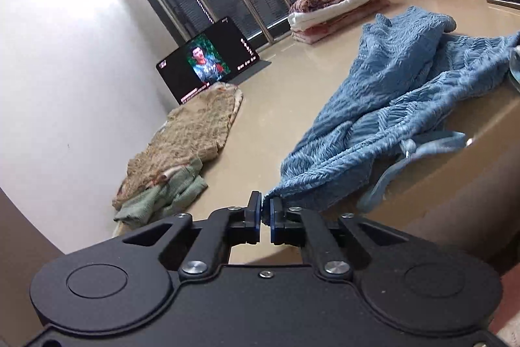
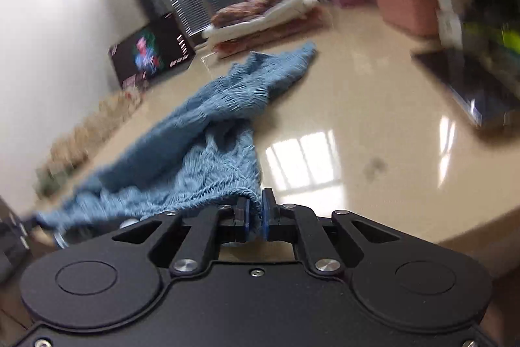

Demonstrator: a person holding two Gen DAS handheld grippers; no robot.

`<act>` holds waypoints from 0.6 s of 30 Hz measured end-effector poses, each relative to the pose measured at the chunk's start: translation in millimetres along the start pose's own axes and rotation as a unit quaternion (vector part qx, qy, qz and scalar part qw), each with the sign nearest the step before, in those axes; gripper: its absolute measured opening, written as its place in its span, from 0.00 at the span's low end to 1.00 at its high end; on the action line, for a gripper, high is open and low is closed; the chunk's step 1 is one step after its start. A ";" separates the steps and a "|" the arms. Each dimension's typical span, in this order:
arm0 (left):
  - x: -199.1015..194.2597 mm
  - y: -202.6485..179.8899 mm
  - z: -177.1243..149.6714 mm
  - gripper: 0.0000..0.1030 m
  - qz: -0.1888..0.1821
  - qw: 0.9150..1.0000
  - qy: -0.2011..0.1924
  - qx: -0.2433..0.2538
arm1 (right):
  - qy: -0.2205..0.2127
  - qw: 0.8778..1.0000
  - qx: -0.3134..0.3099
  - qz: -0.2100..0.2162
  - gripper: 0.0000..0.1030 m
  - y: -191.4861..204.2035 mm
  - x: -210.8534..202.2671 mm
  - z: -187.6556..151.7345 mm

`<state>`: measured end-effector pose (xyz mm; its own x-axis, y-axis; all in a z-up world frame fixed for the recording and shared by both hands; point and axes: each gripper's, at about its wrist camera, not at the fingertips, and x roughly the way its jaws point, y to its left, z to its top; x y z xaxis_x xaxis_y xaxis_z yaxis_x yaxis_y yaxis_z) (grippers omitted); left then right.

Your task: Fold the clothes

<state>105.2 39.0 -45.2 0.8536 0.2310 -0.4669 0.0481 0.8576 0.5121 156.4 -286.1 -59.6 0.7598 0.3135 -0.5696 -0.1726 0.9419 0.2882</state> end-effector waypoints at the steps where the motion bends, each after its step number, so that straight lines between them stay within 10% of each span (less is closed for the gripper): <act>1: 0.0 0.5 -0.7 0.06 -0.001 1.000 0.001 -0.001 | 0.004 0.999 -0.034 -0.012 0.10 8.0 -1.0 -0.2; 9: -2.7 2.4 1.1 0.06 0.003 1.000 -0.002 -0.002 | -0.002 0.944 -0.312 -0.110 0.30 73.5 4.3 -10.3; 18: -4.0 0.4 -1.0 0.06 0.005 1.000 -0.002 0.002 | 0.015 0.927 -0.355 -0.122 0.13 91.4 24.6 -4.0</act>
<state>101.3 38.9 -43.9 0.8556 0.2387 -0.4593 0.0408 0.8535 0.5195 156.8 -191.7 -50.4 0.8143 0.0741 -0.5757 -0.3750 0.8243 -0.4241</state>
